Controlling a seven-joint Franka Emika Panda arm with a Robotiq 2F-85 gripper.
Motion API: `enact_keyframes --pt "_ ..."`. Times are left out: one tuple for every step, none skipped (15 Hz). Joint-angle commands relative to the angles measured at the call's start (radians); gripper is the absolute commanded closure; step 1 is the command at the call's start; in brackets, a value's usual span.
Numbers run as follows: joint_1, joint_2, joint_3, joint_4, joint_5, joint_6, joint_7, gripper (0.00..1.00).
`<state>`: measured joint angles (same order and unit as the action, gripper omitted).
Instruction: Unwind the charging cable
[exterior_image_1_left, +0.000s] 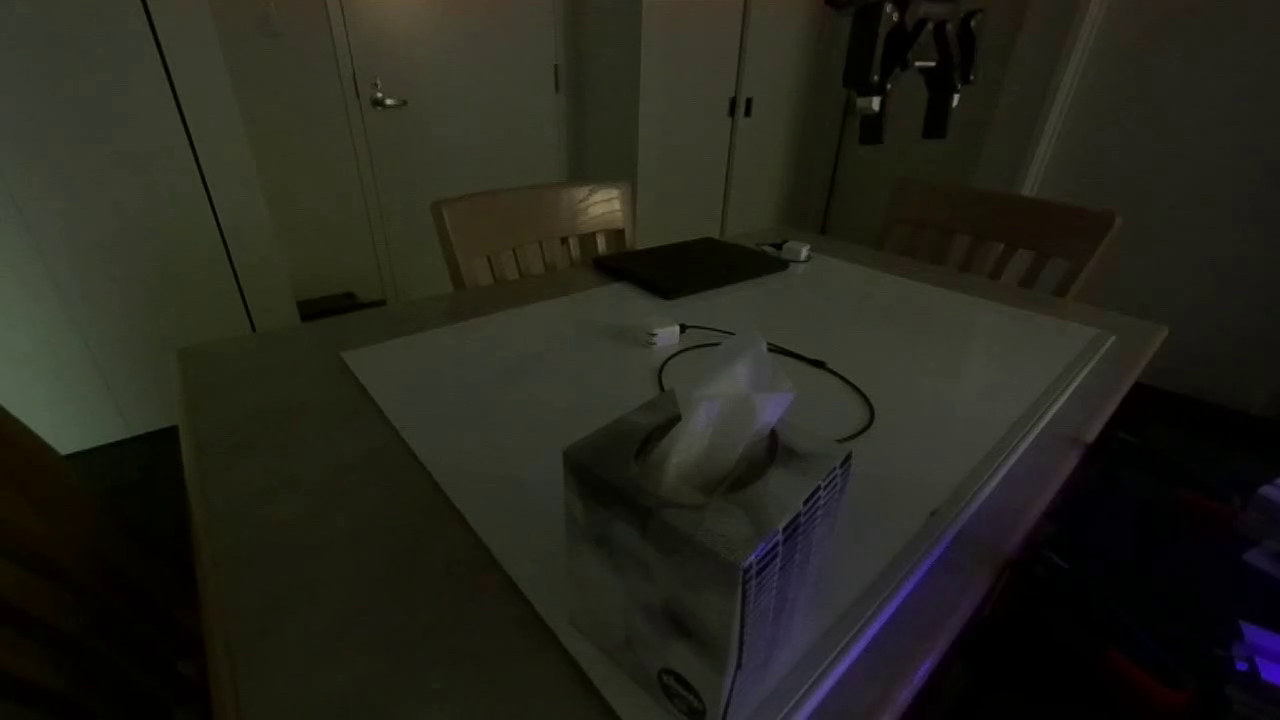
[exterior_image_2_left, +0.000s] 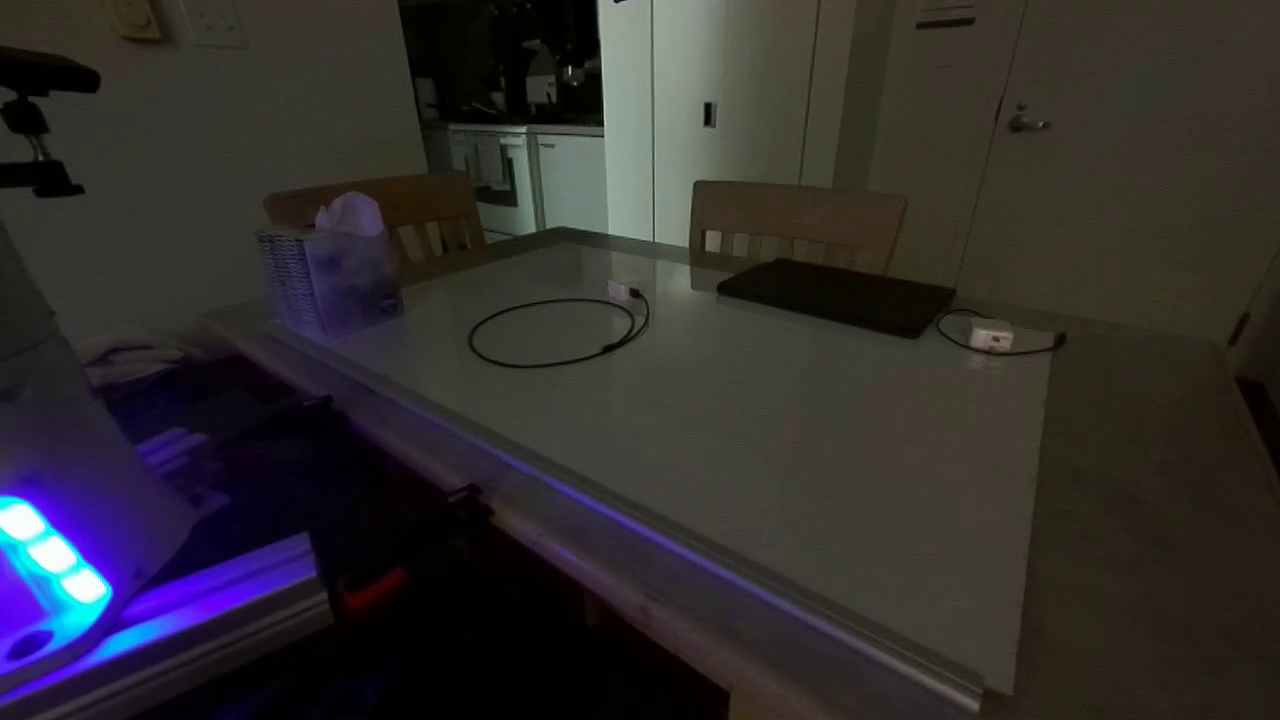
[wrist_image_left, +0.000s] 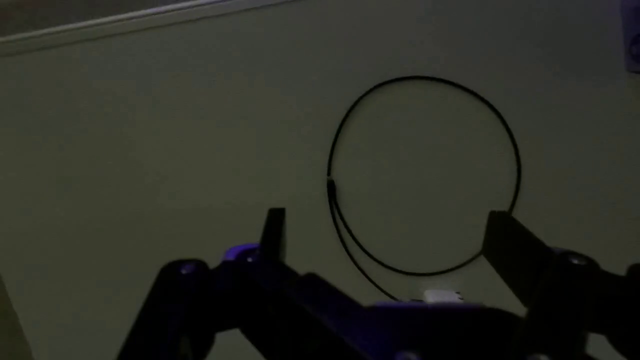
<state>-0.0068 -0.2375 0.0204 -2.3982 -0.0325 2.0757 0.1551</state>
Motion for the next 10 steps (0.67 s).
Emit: enact_keyframes --pt "0.035 0.148 0.032 0.163 -0.049 -0.066 -0.091 0.00" --pt "0.045 0.177 0.039 0.198 -0.064 -0.078 -0.115 0.00" --pt "0.056 0.217 0.048 0.243 -0.080 -0.092 -0.138 0.00" --pt "0.066 0.256 0.053 0.286 -0.093 -0.105 -0.167 0.00" --pt "0.075 0.289 0.056 0.318 -0.094 -0.102 -0.211 0.00" --pt "0.080 0.316 0.058 0.342 -0.094 -0.095 -0.257 0.00" --pt "0.076 0.231 0.053 0.252 -0.079 -0.060 -0.180 0.00" --pt "0.081 0.254 0.055 0.272 -0.078 -0.060 -0.186 0.00" --pt "0.081 0.260 0.055 0.273 -0.078 -0.059 -0.181 0.00" --pt "0.081 0.258 0.054 0.272 -0.078 -0.059 -0.180 0.00"
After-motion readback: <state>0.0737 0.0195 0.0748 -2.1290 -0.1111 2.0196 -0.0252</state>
